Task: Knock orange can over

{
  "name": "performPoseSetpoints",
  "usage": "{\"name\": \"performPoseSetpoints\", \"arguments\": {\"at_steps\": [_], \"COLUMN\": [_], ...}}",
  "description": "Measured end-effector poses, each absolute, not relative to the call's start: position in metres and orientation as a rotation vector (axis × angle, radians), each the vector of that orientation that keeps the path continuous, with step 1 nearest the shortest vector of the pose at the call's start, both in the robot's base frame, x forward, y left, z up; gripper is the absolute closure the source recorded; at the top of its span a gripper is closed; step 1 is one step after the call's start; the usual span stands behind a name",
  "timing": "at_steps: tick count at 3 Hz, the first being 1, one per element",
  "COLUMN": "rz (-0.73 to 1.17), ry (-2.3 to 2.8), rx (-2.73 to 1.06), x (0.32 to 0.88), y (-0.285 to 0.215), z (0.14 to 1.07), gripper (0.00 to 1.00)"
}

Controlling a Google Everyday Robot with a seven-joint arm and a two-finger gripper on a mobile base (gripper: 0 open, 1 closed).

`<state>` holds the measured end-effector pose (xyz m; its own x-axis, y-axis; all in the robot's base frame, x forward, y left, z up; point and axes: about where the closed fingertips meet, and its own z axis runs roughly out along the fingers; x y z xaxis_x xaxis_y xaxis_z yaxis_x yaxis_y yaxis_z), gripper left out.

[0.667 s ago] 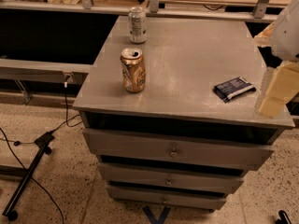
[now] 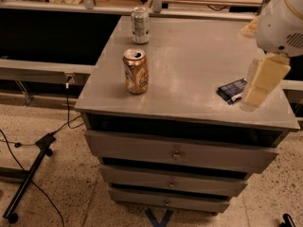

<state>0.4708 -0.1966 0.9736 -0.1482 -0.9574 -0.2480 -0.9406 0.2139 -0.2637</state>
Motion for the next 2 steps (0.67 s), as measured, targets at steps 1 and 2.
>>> {"name": "performPoseSetpoints", "arguments": {"at_steps": [1,2], "rz": [0.033,0.155], "ry": [1.983,1.848], "rx": [-1.833,-1.895], "x": [0.522,0.579], "y": [-0.153,-0.094], "z": [0.967,0.953], "gripper": [0.0,0.0]}}
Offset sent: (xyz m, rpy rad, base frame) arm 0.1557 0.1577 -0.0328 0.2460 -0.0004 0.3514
